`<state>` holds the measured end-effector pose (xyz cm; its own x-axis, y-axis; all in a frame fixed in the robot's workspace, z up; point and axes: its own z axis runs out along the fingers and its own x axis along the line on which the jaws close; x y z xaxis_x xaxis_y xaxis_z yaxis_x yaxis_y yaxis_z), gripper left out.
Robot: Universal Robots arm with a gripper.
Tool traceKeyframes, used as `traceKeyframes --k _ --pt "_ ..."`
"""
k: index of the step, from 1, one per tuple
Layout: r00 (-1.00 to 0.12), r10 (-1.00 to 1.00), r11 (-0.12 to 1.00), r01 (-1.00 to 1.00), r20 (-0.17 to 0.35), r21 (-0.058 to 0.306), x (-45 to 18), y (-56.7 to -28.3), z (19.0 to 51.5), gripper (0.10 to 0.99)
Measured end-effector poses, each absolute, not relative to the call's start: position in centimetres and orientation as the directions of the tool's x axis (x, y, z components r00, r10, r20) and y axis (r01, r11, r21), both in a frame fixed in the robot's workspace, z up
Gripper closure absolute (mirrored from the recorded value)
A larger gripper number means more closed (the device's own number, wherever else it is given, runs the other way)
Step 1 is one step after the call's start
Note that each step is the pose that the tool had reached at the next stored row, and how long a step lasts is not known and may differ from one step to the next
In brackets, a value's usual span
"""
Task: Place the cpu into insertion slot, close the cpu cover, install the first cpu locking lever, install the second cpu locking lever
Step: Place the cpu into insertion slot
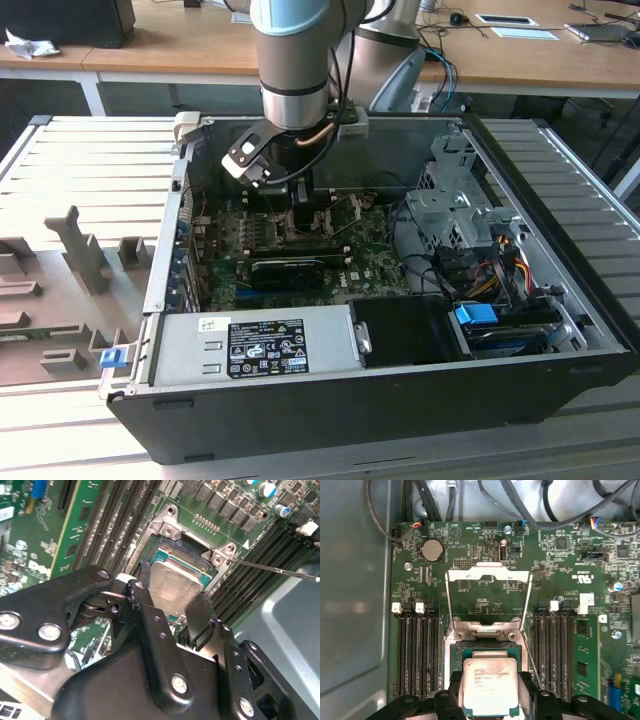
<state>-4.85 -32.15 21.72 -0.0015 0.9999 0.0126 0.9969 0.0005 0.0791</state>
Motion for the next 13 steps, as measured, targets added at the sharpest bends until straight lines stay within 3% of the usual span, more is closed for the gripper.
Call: traceKeyframes --k 13 --pt "0.011 1.000 -0.012 0.997 0.012 0.079 -4.9 -32.0 20.4 0.557"
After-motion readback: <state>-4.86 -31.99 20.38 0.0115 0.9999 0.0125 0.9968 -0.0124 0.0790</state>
